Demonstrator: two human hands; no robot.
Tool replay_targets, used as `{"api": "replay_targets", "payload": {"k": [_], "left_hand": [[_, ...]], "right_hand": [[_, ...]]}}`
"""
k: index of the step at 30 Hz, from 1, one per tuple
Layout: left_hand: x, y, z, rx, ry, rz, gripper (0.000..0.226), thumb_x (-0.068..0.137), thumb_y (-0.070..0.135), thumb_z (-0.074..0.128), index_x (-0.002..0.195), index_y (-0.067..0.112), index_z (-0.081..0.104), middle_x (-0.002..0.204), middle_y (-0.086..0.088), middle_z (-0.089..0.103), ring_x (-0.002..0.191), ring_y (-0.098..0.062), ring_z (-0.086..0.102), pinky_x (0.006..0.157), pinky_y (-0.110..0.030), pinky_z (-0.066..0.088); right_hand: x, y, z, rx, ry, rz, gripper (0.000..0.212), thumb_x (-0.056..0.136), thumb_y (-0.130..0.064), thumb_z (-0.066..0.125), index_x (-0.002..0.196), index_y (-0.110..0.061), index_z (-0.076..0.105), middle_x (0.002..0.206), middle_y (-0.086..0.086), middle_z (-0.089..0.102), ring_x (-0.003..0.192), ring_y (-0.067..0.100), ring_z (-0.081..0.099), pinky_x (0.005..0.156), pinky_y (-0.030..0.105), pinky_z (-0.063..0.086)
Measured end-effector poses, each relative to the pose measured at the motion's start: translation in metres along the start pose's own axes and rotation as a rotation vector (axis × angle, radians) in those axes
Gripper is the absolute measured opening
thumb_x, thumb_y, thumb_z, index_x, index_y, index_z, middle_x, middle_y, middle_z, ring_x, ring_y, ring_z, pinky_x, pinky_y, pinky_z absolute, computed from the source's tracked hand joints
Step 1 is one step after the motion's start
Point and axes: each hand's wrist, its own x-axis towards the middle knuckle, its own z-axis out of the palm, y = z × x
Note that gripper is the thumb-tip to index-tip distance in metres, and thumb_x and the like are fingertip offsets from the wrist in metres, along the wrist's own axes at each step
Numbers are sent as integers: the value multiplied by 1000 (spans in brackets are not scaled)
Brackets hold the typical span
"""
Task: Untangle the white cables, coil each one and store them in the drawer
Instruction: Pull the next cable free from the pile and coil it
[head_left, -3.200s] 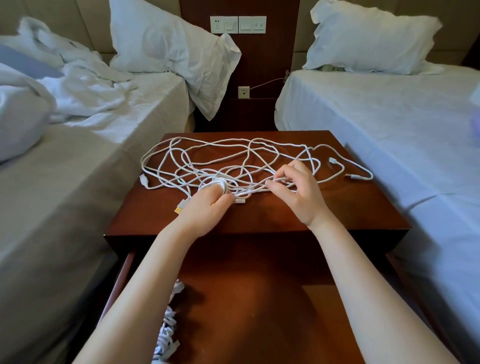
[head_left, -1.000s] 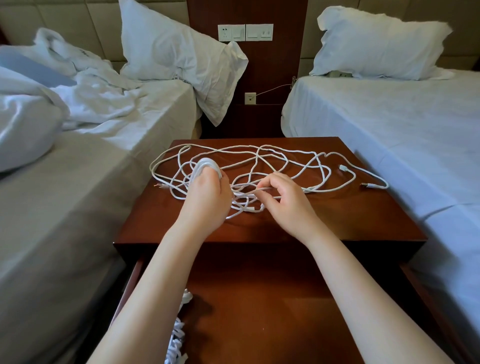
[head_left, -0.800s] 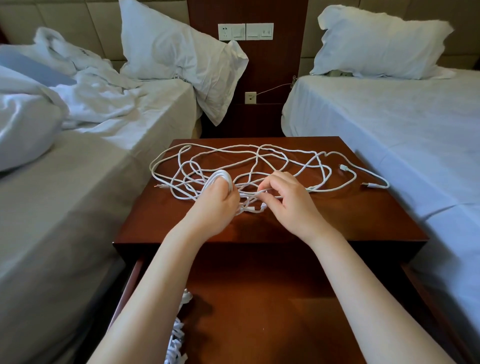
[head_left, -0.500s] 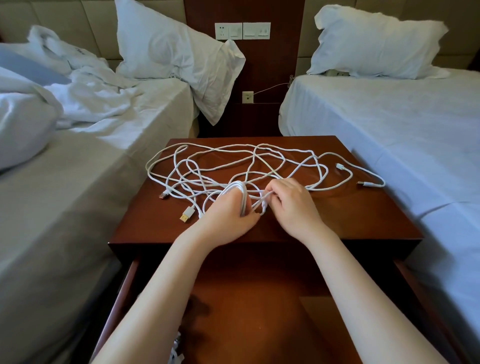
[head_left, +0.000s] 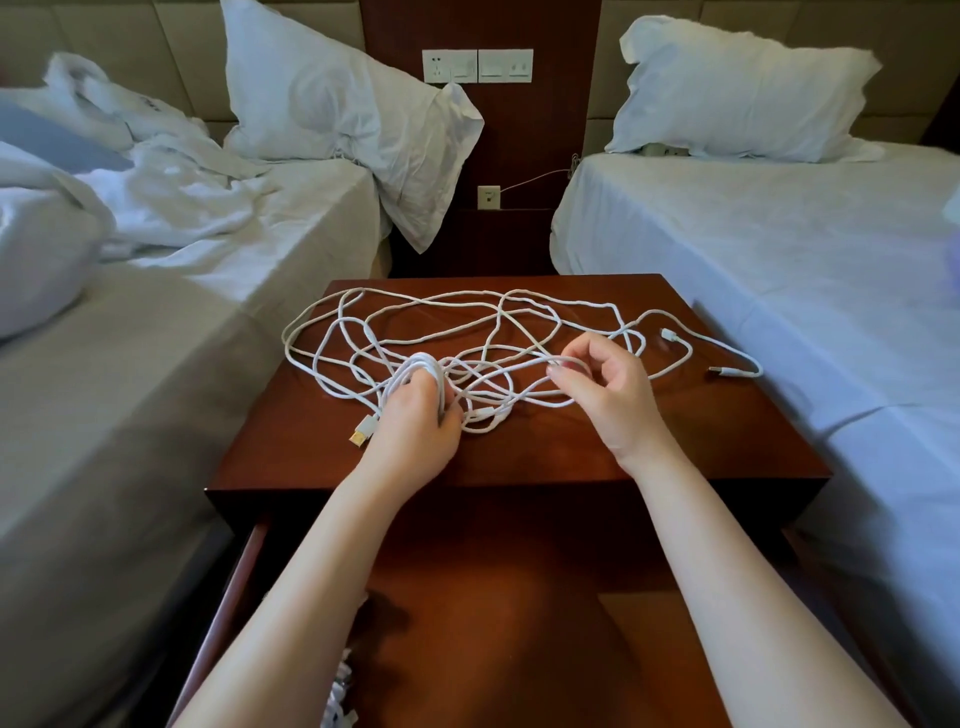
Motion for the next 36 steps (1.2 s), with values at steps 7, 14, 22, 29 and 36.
{"api": "replay_targets", "payload": {"k": [7, 14, 22, 29, 36], "left_hand": [[1, -5, -3, -10, 6, -17, 12, 93, 13, 57, 85, 14, 48, 79, 4, 49, 71, -10, 51, 57, -16, 38], [1, -13, -10, 6, 116, 5, 23, 89, 5, 56, 77, 18, 42, 73, 2, 47, 62, -9, 47, 52, -15, 38], [1, -15, -6, 61, 126, 15, 21, 90, 5, 55, 78, 15, 41, 71, 2, 48, 62, -12, 50, 55, -26, 44], [1, -8, -11, 44, 235, 56, 17, 88, 5, 56, 86, 14, 43, 69, 7, 45, 59, -8, 46, 51, -18, 31], [3, -10, -7, -14, 130, 33, 11, 93, 8, 52, 87, 15, 46, 82, -1, 56, 68, -11, 54, 57, -22, 46]], "right_hand": [[2, 0, 0, -68, 14, -57, 13, 96, -22, 57, 83, -24, 61, 65, -15, 52, 68, 5, 52, 66, 18, 47], [2, 16, 7, -516, 125, -361, 16, 94, -29, 61, 93, -18, 72, 79, -7, 68, 72, 8, 63, 58, 22, 52], [0, 19, 1, -765, 33, -167, 27, 95, -45, 53, 95, -23, 69, 68, -7, 64, 61, 11, 59, 49, 20, 46], [0, 20, -5, -830, -7, -73, 30, 99, -41, 48, 98, -21, 70, 64, -9, 59, 58, 12, 55, 48, 22, 42], [-8, 14, -6, -892, -19, 44, 30, 99, -38, 47, 116, -24, 68, 99, -8, 69, 83, 8, 60, 60, 17, 42]]}}
